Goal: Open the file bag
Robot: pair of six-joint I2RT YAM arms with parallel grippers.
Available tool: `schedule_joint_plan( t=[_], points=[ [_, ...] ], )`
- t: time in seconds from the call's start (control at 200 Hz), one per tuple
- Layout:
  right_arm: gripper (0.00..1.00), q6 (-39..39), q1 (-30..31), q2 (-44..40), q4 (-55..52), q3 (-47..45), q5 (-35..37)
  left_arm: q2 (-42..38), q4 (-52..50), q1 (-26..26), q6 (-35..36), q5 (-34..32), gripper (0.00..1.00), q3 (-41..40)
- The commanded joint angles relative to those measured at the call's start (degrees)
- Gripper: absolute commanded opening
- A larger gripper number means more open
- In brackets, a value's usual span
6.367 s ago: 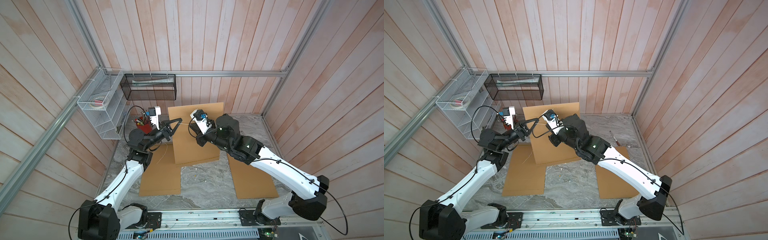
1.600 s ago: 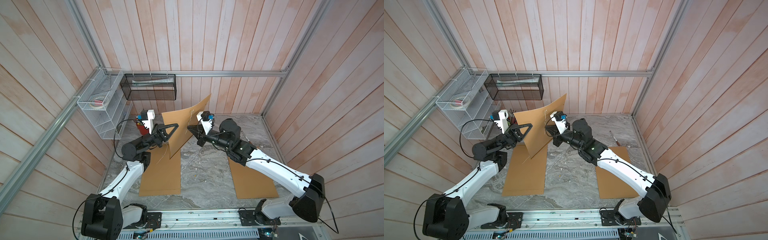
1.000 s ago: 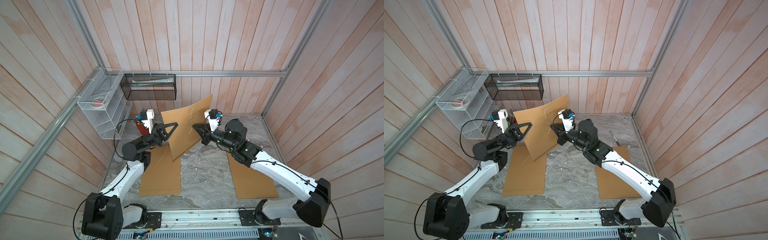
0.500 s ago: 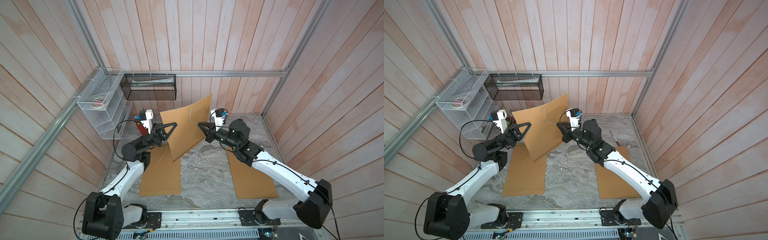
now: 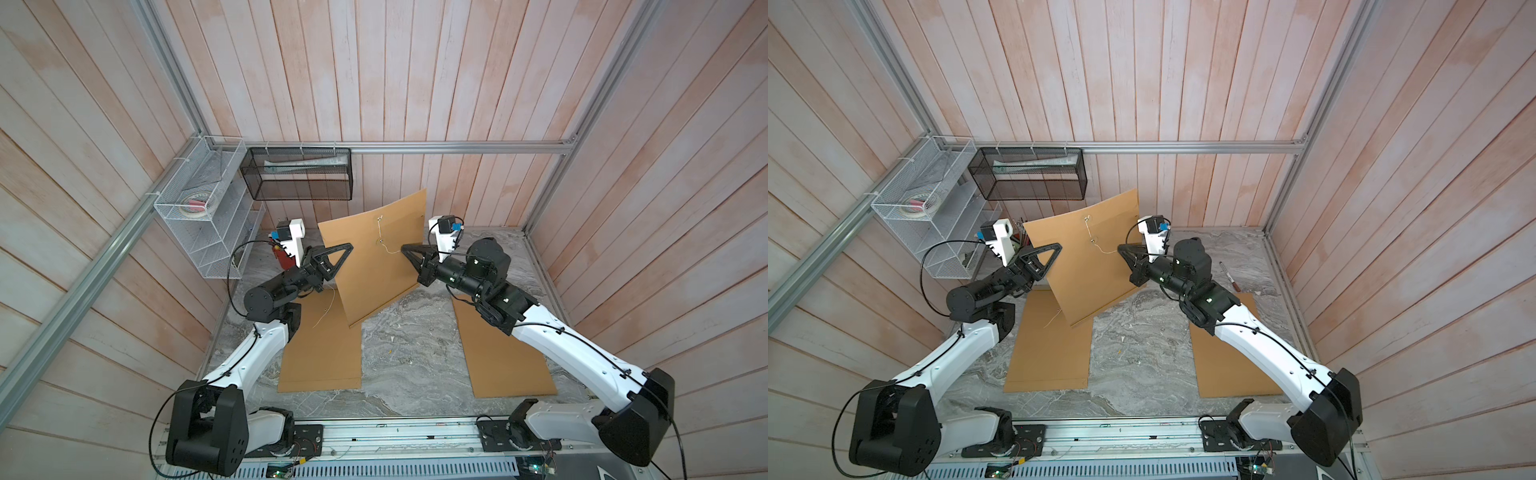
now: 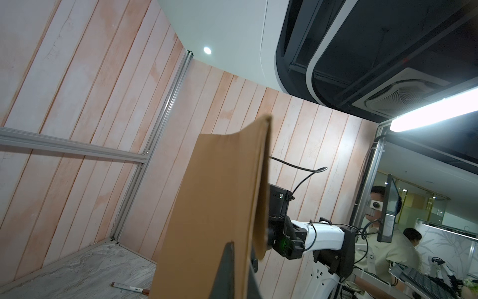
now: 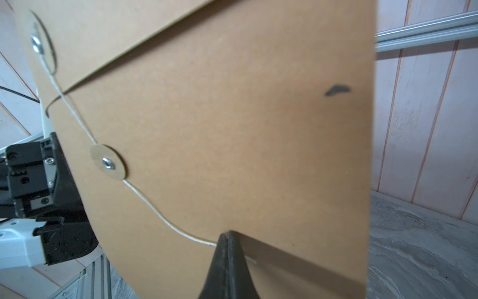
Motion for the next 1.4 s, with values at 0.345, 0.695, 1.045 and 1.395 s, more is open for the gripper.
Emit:
schedule_joint_plan(
  t=[0.345,0.695,1.045,1.395],
  points=[
    [0.27,-18.3,6.6,1.2,-21.9,10.1,6.5,-0.7,-13.5,0.4,8.1,7.2,0.00,6.9],
    [0.38,-22.6,7.7,0.5,-21.9,10.3,10.1,-3.5,-20.5,0.3,14.0,14.4,0.00,10.5],
    [0.41,-24.9,7.7,2.0,-13.2,7.2,6.7,-2.2,-5.4,0.2,2.7,17.0,0.00,8.8],
    [0.41,-26.5,7.7,4.1,-4.8,5.5,1.4,-2.1,-6.0,-0.1,2.4,17.0,0.00,8.8]
  ],
)
